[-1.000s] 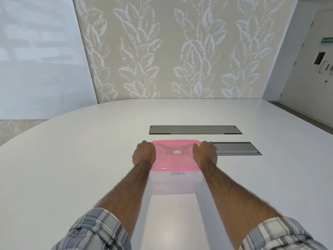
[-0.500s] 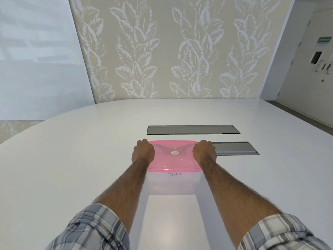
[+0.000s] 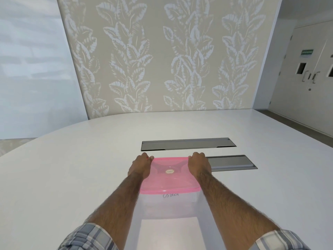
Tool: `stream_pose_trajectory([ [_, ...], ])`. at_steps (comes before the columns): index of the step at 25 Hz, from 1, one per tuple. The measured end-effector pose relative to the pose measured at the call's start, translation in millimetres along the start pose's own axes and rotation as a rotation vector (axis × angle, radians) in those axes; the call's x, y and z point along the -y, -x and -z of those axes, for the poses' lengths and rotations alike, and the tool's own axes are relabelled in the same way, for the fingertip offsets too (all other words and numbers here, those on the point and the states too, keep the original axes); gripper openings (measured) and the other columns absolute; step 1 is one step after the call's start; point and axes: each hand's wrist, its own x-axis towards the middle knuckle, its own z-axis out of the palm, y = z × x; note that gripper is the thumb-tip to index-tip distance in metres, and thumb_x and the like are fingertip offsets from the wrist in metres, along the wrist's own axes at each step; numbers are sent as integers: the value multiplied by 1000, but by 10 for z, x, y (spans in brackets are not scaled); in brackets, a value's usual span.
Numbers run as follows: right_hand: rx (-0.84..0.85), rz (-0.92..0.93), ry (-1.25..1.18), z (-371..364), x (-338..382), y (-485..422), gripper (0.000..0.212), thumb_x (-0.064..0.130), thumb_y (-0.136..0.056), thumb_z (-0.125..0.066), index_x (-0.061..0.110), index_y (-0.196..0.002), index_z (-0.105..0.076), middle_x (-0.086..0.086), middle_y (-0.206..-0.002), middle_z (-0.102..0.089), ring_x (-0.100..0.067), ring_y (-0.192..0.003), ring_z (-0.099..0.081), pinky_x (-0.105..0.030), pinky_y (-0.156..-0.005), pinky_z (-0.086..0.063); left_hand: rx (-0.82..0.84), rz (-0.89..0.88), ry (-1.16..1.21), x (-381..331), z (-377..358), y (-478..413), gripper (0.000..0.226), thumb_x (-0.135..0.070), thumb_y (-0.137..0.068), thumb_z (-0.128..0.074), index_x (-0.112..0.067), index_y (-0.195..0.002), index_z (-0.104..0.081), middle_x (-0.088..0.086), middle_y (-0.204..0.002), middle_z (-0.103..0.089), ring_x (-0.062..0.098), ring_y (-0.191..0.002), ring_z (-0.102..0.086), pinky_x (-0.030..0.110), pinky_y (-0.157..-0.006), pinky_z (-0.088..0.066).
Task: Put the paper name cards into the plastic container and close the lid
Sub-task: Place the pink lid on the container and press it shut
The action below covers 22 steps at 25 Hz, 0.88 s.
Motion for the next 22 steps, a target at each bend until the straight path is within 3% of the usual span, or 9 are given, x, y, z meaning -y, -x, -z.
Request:
stream_pose_trajectory([
  [7,2,26,28,-55,-8,-154,37,33,-103,-36,8,-117,-60,-12,-119,-58,-30,-109,-61,-37,-86,-49,-26,-36,-41,-2,-27,-148,31,-39,-107,-31,-13,-97,-45,12,-107,-61,26,-89,-50,38,-77,-43],
  [16,1,25,34,-80,-9,-271,39,37,-104,-37,8,-117,-59,-11,-119,-62,-29,-107,-64,-37,-85,-50,10,-9,-33,-13,-34,-260,39,-37,-107,-33,-3,-110,-52,20,-117,-62,38,-109,-57,36,-78,-39],
  [22,2,12,20,-104,-24,-307,40,38,-103,-38,7,-116,-60,-12,-119,-63,-31,-108,-63,-36,-86,-49,-27,17,-11,-18,-20,-195,30,-38,-105,-37,-12,-99,-52,12,-108,-64,32,-99,-56,40,-79,-46],
])
